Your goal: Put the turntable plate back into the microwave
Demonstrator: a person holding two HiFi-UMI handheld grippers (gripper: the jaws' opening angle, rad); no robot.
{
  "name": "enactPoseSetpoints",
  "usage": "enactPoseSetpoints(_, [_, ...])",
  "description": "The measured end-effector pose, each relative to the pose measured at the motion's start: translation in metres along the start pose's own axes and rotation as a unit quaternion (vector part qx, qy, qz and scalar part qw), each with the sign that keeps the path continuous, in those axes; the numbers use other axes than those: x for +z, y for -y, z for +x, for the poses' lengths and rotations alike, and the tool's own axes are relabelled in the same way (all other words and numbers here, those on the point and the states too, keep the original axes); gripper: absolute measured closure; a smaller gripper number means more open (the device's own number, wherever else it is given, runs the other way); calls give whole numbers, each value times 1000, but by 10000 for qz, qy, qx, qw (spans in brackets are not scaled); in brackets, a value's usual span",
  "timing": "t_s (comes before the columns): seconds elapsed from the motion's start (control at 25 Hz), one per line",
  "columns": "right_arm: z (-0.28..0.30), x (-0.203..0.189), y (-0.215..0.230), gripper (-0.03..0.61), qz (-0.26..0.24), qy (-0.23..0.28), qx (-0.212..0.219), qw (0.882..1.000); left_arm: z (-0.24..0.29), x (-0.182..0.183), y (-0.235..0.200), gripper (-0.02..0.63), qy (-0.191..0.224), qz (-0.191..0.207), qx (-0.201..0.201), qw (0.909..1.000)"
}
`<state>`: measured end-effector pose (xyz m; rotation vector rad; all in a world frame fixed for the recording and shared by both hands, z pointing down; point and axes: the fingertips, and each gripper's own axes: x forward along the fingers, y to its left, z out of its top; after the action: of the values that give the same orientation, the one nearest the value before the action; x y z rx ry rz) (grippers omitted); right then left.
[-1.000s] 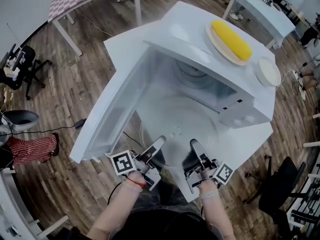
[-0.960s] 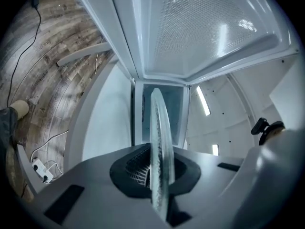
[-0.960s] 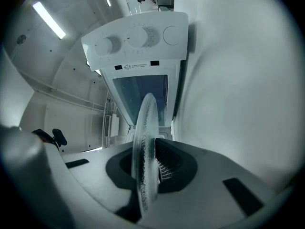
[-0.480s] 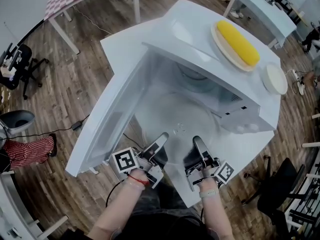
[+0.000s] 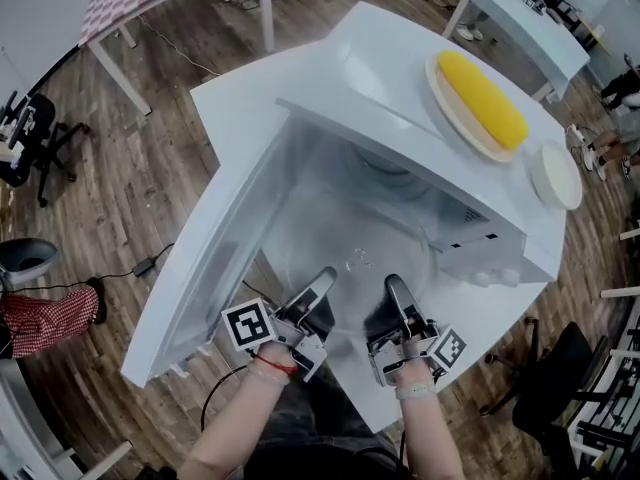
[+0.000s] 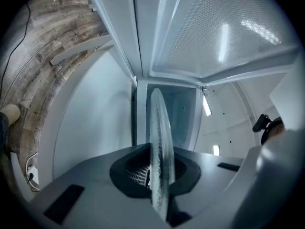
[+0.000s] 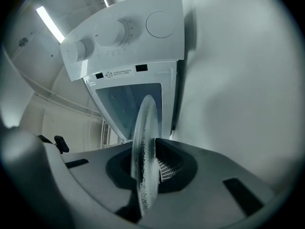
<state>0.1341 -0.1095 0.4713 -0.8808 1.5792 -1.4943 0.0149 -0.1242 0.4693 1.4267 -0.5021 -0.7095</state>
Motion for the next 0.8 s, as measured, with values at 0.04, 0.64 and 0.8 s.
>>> enactPoseSetpoints(0.04, [1, 1, 1, 537, 14, 25, 1, 10000, 2, 1, -1, 583, -9, 3, 10, 10000])
enactPoseSetpoints(0.64, [9, 11, 10, 537, 94, 189, 25, 9998, 15, 10, -7, 583, -100, 4, 12, 9999])
enactPoseSetpoints(0.8, [14, 14, 10, 537, 100, 245, 33, 9996, 19, 13, -8, 583, -78, -38, 24, 10000])
